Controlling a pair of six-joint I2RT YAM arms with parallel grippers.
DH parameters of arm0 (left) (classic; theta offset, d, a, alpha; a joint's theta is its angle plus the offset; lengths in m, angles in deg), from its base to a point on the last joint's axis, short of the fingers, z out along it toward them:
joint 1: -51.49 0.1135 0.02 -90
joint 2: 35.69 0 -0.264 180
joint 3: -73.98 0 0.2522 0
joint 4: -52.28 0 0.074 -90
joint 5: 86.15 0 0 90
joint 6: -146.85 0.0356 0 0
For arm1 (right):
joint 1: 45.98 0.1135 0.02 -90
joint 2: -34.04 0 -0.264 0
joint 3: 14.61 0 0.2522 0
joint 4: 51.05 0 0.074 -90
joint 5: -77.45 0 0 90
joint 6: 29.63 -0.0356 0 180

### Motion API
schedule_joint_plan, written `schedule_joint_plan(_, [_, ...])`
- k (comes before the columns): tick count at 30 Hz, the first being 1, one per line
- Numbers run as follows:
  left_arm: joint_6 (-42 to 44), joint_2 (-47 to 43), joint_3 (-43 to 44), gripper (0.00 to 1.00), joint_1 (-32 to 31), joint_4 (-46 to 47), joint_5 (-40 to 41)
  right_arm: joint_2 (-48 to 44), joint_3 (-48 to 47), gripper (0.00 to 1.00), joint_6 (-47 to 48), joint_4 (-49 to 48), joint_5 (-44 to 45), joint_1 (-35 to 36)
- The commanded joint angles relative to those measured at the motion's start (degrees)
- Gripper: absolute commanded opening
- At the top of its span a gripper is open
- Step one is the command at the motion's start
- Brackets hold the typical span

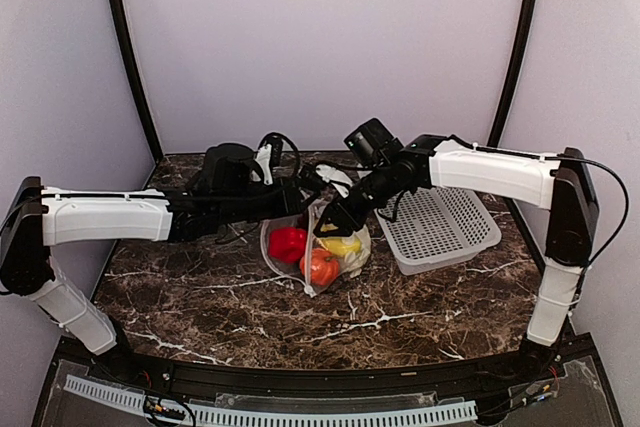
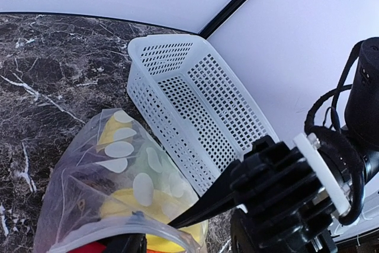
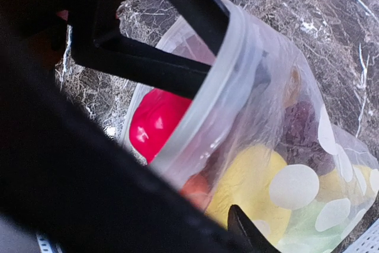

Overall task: Place the food in the zip-top bag and seal the zipper
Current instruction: Pick up the zipper food storage bag from the center of the board.

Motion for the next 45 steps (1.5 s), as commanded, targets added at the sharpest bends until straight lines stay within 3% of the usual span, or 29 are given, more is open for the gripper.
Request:
schedule_joint_plan(1, [-0.32, -0.14, 0.03, 0.48, 0.74, 3.18, -1.24, -2.41, 1.24, 0.39, 1.59, -2.66, 0.89, 0.42])
schedule_joint_plan(9, [0.75, 0.86, 1.69, 0.48, 0.96, 2.52, -2.09, -1.65, 0.36, 0.00, 1.43, -2.64, -0.11, -0.07])
schedule_joint_plan(14, [3.83, -0.70, 3.73, 0.56, 1.05, -0.48, -1.68, -0.72, -2.14, 0.00, -1.21, -3.12, -5.12, -3.90])
schedule_joint_plan(19, [6.63, -9.53, 1.36, 0.65, 0.82, -4.28, 1.23, -0.91, -2.62, 0.00, -5.50, -6.93, -14.86, -9.46])
schedule_joint_plan(23, [6.12, -16.57, -6.72, 0.64, -1.48, -2.82, 7.02, -2.44, -0.83, 0.00, -5.74, -9.95, -17.75, -10.59])
schedule_joint_plan(26, [7.64, -18.67, -11.99, 0.58, -6.72, -2.26, 14.27, -4.14, 0.93, 0.00, -6.36, -12.40, -18.63, -10.73])
schedule_joint_plan(33, [4.55, -11.24, -18.84, 0.49, -15.72, 6.28, 19.46, -3.08, 0.18, 0.00, -7.70, -12.59, -20.05, -11.05])
schedule_joint_plan(39, [-3.02, -5.53, -14.78, 0.40, -16.70, 1.15, 25.80, -3.11, -0.01, 0.00, -8.11, -12.53, -20.18, -11.25])
schedule_joint_plan(45, [-6.03, -0.41, -13.04, 0.37, -16.62, 5.71, 25.59, -2.83, -0.62, 0.00, -8.68, -12.60, -20.46, -11.23])
